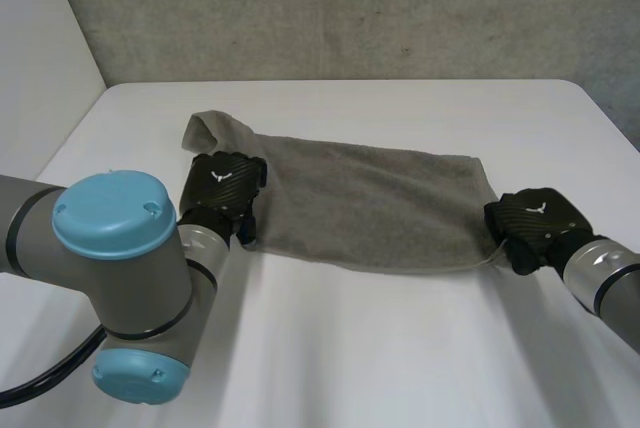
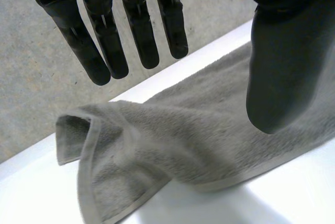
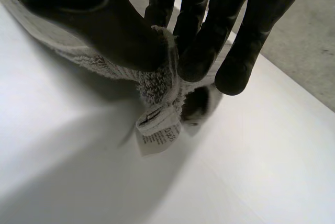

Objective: Fold the towel.

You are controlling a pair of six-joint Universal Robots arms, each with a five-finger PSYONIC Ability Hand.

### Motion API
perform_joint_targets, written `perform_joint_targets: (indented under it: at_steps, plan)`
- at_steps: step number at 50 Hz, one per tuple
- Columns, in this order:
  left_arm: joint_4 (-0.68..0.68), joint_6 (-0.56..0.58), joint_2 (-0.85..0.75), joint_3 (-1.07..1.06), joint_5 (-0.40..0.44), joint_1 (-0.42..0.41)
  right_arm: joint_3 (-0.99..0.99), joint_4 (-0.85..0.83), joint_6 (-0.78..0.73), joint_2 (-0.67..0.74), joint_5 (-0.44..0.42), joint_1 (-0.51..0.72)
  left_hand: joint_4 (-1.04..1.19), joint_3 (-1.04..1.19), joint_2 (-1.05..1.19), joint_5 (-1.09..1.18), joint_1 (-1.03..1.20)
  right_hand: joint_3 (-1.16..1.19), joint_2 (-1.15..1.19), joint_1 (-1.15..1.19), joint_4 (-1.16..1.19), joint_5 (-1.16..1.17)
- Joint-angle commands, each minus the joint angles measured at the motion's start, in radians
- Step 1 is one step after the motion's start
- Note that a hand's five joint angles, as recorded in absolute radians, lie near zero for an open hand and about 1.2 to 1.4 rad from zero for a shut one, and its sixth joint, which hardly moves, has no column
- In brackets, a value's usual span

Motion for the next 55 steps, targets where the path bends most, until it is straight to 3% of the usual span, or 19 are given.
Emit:
perform_joint_targets:
  at_steps: [1, 7, 18, 32, 55]
  plan:
    - [-0.002, 0.085, -0.014, -0.004, 0.151, 0.095, -0.012, -0.001, 0.0, -0.005, -0.003, -0.042, -0.14, -0.129, -0.133, -0.29, -0.136, 0.055, 0.117, 0.058, 0.048, 0.061]
    - [-0.005, 0.108, -0.051, 0.027, 0.243, 0.18, -0.016, -0.004, 0.0, -0.005, -0.003, -0.059, -0.14, -0.129, -0.133, -0.291, -0.137, 0.055, 0.117, 0.058, 0.048, 0.061]
    - [-0.063, 0.168, -0.098, 0.079, 0.249, 0.279, -0.028, -0.03, -0.019, -0.002, -0.003, -0.097, -0.105, -0.094, -0.098, -0.255, -0.101, 0.055, 0.117, 0.058, 0.048, 0.061]
    - [-0.185, 0.169, -0.19, 0.148, 0.283, 0.279, -0.061, -0.032, -0.031, 0.015, -0.008, -0.136, -0.052, -0.041, -0.045, -0.203, -0.049, 0.055, 0.117, 0.058, 0.048, 0.061]
    - [-0.208, 0.191, -0.322, 0.297, 0.274, 0.28, -0.047, -0.03, -0.065, 0.027, -0.012, -0.127, -0.07, -0.059, -0.062, -0.22, -0.066, 0.055, 0.117, 0.058, 0.048, 0.061]
